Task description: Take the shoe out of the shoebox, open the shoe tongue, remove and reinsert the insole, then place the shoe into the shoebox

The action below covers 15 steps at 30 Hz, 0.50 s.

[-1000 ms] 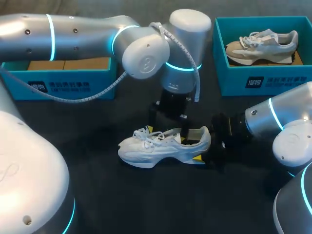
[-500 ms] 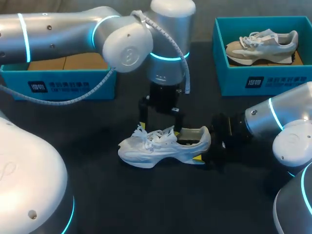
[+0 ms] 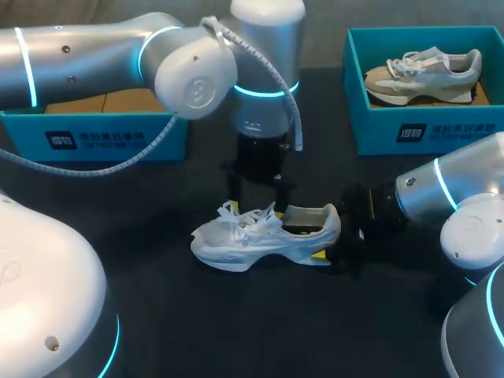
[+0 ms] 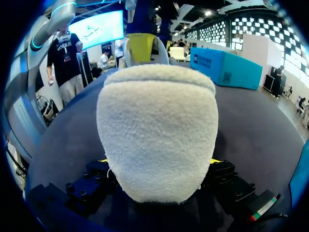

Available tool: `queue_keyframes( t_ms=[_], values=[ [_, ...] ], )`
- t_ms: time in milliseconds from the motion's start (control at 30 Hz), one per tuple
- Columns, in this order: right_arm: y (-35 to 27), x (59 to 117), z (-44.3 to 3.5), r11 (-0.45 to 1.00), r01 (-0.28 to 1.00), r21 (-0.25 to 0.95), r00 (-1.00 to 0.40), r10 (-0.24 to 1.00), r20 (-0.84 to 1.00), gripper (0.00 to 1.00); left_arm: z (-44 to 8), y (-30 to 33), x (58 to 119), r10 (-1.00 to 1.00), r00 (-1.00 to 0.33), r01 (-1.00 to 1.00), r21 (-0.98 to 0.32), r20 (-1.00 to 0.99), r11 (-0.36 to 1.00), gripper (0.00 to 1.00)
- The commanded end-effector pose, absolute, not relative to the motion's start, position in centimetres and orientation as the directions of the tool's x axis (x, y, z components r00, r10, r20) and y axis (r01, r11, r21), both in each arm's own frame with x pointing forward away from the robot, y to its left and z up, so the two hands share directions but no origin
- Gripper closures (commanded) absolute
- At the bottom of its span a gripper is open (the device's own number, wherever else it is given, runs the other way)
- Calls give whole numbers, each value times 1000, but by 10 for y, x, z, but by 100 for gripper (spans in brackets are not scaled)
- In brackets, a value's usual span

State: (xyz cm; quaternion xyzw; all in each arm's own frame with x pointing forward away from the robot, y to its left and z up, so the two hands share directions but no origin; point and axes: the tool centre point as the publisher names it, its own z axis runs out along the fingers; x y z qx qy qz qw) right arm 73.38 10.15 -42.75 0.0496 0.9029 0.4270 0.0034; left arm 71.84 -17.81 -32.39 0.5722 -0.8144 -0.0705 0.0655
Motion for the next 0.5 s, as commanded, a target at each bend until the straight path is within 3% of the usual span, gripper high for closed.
queue_keyframes(
  t_ms=[33,200,500],
  values=[
    [105,733,-431,634,88,768,-995,94,36,100,-323,-176,717,-940,-338,-920,193,50,341,41],
    [105,733,-431,634,88,768,-995,94,36,100,-321,-179,717,-936,-344,-914,200,75,352,53],
    [105,733,-431,634,88,768,-995,94,36,100,-317,-191,716,-929,-360,-909,192,85,370,53]
  ],
)
